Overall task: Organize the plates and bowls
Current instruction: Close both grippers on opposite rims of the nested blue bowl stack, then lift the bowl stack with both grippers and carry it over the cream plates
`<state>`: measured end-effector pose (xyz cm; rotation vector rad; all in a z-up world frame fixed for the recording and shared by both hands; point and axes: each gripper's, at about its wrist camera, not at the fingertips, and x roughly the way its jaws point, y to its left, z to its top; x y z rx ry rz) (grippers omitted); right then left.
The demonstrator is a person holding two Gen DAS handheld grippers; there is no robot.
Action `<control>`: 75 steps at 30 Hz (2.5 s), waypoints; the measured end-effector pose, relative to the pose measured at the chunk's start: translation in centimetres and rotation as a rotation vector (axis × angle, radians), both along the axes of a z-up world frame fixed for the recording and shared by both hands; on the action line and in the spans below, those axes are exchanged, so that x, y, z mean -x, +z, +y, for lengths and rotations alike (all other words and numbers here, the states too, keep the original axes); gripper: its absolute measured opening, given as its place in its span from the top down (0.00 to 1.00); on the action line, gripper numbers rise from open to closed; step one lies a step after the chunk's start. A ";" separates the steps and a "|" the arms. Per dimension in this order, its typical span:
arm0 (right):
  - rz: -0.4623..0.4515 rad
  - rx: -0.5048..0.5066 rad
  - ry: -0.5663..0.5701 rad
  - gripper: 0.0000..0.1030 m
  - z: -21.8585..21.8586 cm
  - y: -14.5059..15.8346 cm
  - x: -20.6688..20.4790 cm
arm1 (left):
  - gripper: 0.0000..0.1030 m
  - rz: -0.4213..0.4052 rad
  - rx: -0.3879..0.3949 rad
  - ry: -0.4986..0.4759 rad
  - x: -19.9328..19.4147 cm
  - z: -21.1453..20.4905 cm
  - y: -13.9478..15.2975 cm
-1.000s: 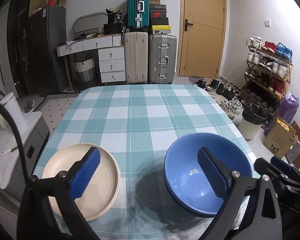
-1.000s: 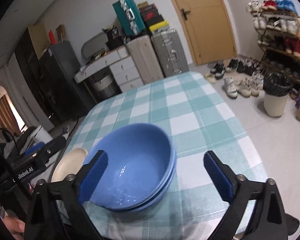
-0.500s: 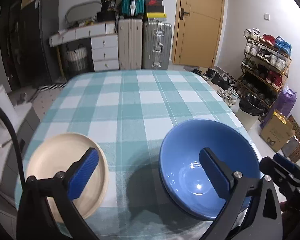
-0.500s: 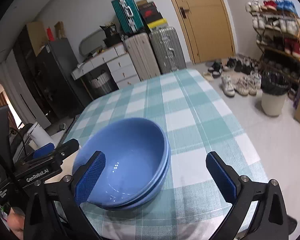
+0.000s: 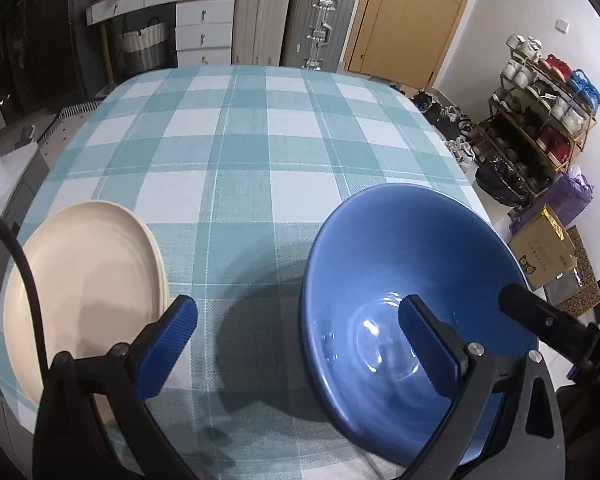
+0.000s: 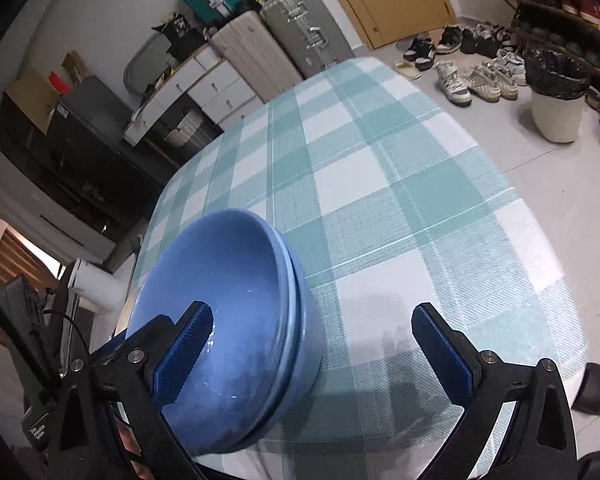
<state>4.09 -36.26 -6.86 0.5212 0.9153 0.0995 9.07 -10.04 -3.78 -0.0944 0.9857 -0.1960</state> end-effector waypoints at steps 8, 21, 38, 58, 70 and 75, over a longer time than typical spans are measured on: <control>0.042 -0.003 0.039 0.04 1.1 -1.0 -2.0 | 0.14 0.066 0.042 0.021 -1.4 0.2 -1.1; 0.142 0.026 0.113 0.66 2.9 -2.8 -3.4 | 0.84 0.202 0.049 -0.071 -2.2 -1.9 -3.4; 0.132 0.142 0.118 0.86 3.9 -2.9 -3.3 | 0.85 0.184 0.049 -0.060 -1.8 -1.3 -3.0; 0.080 0.178 0.199 0.87 7.2 1.5 -2.9 | 0.84 0.098 0.075 0.016 0.0 2.6 0.9; 0.033 0.182 0.317 0.87 14.6 6.0 -4.2 | 0.84 0.043 0.065 0.139 0.7 9.7 4.8; 0.021 0.182 0.381 0.87 19.4 6.9 -4.8 | 0.83 0.039 0.049 0.207 0.9 13.6 5.2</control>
